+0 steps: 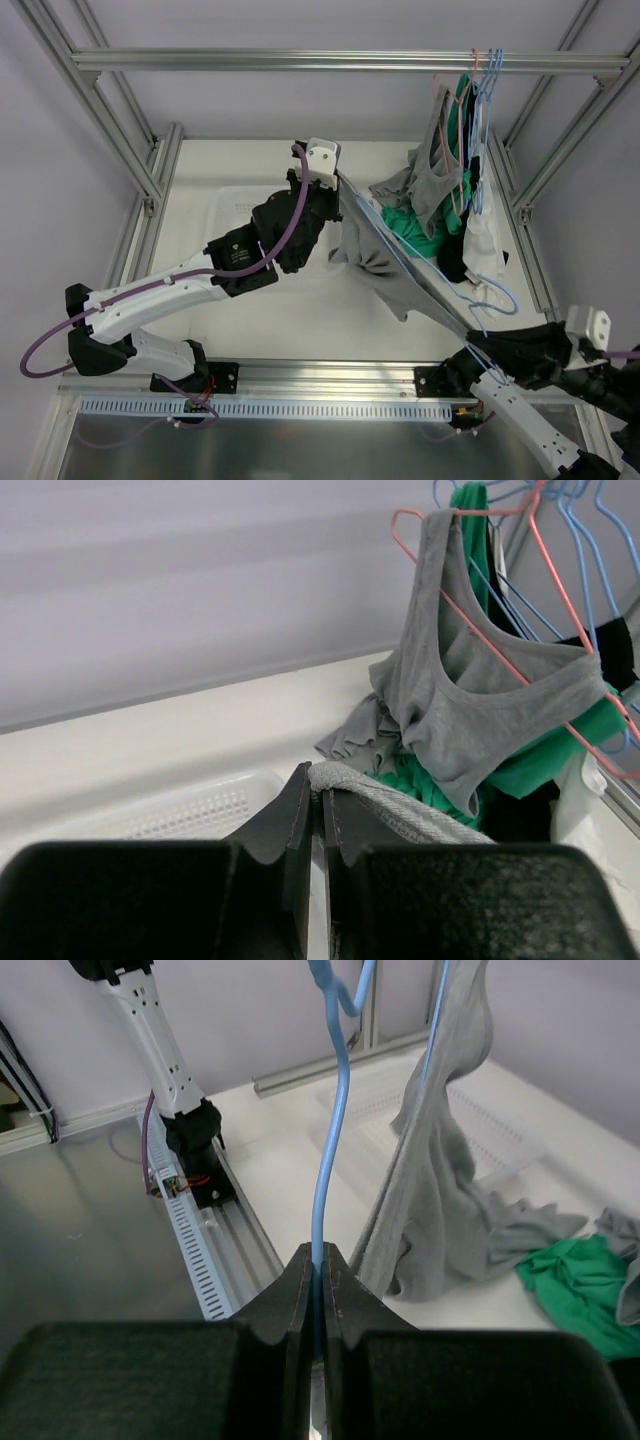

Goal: Remove the tank top from the hanger

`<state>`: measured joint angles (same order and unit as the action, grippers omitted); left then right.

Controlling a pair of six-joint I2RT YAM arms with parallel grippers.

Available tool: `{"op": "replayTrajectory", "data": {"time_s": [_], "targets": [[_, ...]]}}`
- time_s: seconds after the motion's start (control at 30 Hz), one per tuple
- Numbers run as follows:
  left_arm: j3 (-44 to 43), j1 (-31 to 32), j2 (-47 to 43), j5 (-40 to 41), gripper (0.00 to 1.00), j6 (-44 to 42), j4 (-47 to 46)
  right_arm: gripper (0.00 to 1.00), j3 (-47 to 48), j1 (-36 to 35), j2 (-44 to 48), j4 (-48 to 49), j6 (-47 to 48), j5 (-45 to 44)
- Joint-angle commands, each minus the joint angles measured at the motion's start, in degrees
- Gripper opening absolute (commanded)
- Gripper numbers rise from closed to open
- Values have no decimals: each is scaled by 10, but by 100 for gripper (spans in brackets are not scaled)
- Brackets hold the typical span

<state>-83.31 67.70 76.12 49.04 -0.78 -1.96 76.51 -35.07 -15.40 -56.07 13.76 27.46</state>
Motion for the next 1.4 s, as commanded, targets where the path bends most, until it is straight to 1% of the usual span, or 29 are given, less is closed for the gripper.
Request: {"op": "replayTrajectory", "data": {"time_s": [0.0, 0.03, 0.07, 0.13, 0.17, 0.23, 0.27, 0.3, 0.33, 0.37, 0.4, 0.43, 0.47, 0.5, 0.53, 0.57, 0.6, 0.63, 0.67, 0.7, 0.73, 0.83, 0.87, 1.0, 1.1, 1.13, 1.2, 1.23, 1.37], "targets": [[5, -1, -40, -9, 0, 44, 14, 0, 12, -3, 31, 38, 17, -1], [9, -1, -46, -64, 0, 57, 17, 0, 13, -3, 33, 38, 17, -19], [22, -1, -52, -102, 0, 67, 37, 0, 11, -3, 33, 38, 17, -25], [38, -2, -75, -186, 0, 97, 37, 0, 7, -3, 30, 40, 14, -51], [53, -1, -83, -285, 0, 105, 36, 0, -3, -3, 30, 53, 10, -60], [63, -2, -93, -377, 0, 132, 30, 0, -19, -3, 34, 80, -9, -95], [76, -1, -95, -467, 0, 138, 25, 0, -43, -3, 44, 119, -20, -105], [86, -1, -96, -510, 0, 151, 0, 0, -58, -3, 51, 142, -29, -116], [109, 0, -96, -553, 0, 156, -13, 0, -75, -3, 58, 197, -56, -149], [125, 0, -97, -633, 0, 161, -30, 0, -93, -3, 76, 230, -73, -169], [142, 0, -98, -668, 0, 174, -77, 0, -136, -3, 84, 259, -91, -190], [161, 1, -98, -701, 0, 179, -107, 0, -158, -3, 91, 323, -108, -215], [201, 1, -98, -748, 0, 189, -133, 0, -181, -3, 101, 357, -135, -222], [220, 1, -98, -759, 0, 193, -157, 0, -227, -3, 104, 391, -152, -225], [237, 1, -97, -768, 0, 200, -199, 0, -247, -3, 106, 459, -163, -218], [268, 1, -90, -775, 0, 215, -218, 0, -267, -2, 107, 494, -181, -220], [282, 2, -83, -787, 0, 223, -237, 0, -287, -3, 107, 525, -188, -225], [299, 2, -77, -792, 0, 230, -261, 0, -323, -2, 107, 590, -196, -241], [304, 4, -56, -791, 0, 234, -262, 0, -337, -2, 104, 617, -204, -248], [307, 6, -47, -781, 0, 235, -256, 0, -347, -2, 93, 635, -208, -258], [314, 6, -37, -746, 0, 237, -249, 0, -351, -3, 86, 655, -210, -271], [326, 7, 1, -657, 0, 238, -199, 0, -330, -2, 52, 660, -197, -296], [331, 7, 20, -641, 0, 242, -184, 0, -328, -3, 45, 665, -192, -298], [346, 7, 75, -633, 0, 255, -179, 0, -349, -3, 30, 715, -167, -314], [347, 7, 107, -620, 0, 270, -164, 0, -316, -2, 7, 652, -143, -314], [345, 7, 115, -594, 0, 274, -155, 0, -305, -3, -7, 603, -123, -314], [341, 7, 119, -568, 0, 274, -120, 0, -280, -3, -18, 564, -109, -312], [336, 7, 120, -556, 0, 273, -107, 0, -273, -3, -22, 514, -83, -311], [327, 8, 109, -521, 0, 261, -62, 0, -262, -2, -22, 429, -60, -295]]}}
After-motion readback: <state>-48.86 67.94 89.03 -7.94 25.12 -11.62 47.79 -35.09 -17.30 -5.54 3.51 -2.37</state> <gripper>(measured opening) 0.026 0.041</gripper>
